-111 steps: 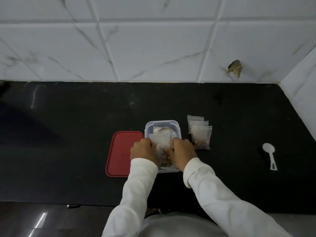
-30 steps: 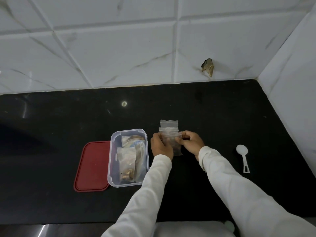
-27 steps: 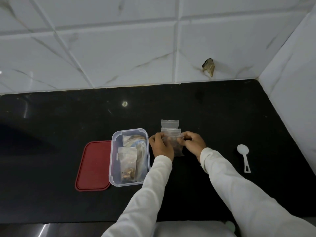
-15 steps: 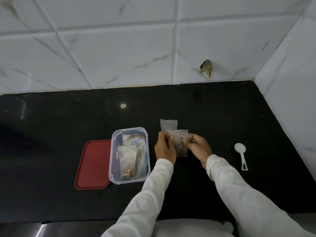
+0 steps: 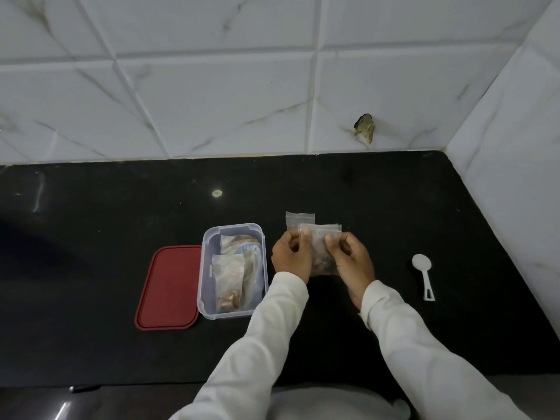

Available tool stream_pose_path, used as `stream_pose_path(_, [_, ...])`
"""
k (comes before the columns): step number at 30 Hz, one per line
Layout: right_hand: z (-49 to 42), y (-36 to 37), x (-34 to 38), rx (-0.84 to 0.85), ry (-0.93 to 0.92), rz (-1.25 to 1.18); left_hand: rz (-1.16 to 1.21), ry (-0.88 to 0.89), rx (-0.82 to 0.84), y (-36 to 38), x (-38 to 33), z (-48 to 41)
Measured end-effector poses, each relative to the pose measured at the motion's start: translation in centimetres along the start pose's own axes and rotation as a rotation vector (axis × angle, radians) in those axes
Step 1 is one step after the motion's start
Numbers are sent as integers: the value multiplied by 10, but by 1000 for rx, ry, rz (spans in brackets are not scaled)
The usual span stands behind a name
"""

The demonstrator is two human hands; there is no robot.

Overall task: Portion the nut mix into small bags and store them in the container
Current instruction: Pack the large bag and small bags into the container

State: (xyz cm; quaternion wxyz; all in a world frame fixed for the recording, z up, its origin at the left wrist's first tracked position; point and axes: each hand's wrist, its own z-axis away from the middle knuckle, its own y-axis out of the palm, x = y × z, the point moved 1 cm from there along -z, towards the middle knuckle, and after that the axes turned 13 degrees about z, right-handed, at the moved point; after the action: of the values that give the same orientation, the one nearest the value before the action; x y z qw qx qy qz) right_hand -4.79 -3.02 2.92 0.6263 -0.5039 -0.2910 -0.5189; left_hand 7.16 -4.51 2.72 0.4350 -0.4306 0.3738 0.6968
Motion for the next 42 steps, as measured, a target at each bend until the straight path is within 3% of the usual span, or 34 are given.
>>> stream_pose_path(8, [19, 21, 21, -30, -104, -28, -69, 100, -30, -22, -20, 8])
stream_pose_path(14, [27, 57, 42, -145, -169, 15, 37, 27, -159, -55, -37, 9])
stream_pose_path(19, [30, 91, 48, -158, -173, 125, 76, 3, -201, -87, -42, 7])
stream_pose_path(25, [32, 122, 48, -110, -176, 216, -87, 34, -182, -122, -44, -5])
stream_pose_path(29, [31, 133, 48, -95, -186, 442, -124, -33, -239, -134, -40, -11])
stream_pose_path(34, [24, 136, 51, -52, -236, 778, -420, -37, -179, -143, -39, -17])
stream_pose_path(42, [28, 156, 74, 66, -100, 1235, -1151, 35, 156, -147, -46, -23])
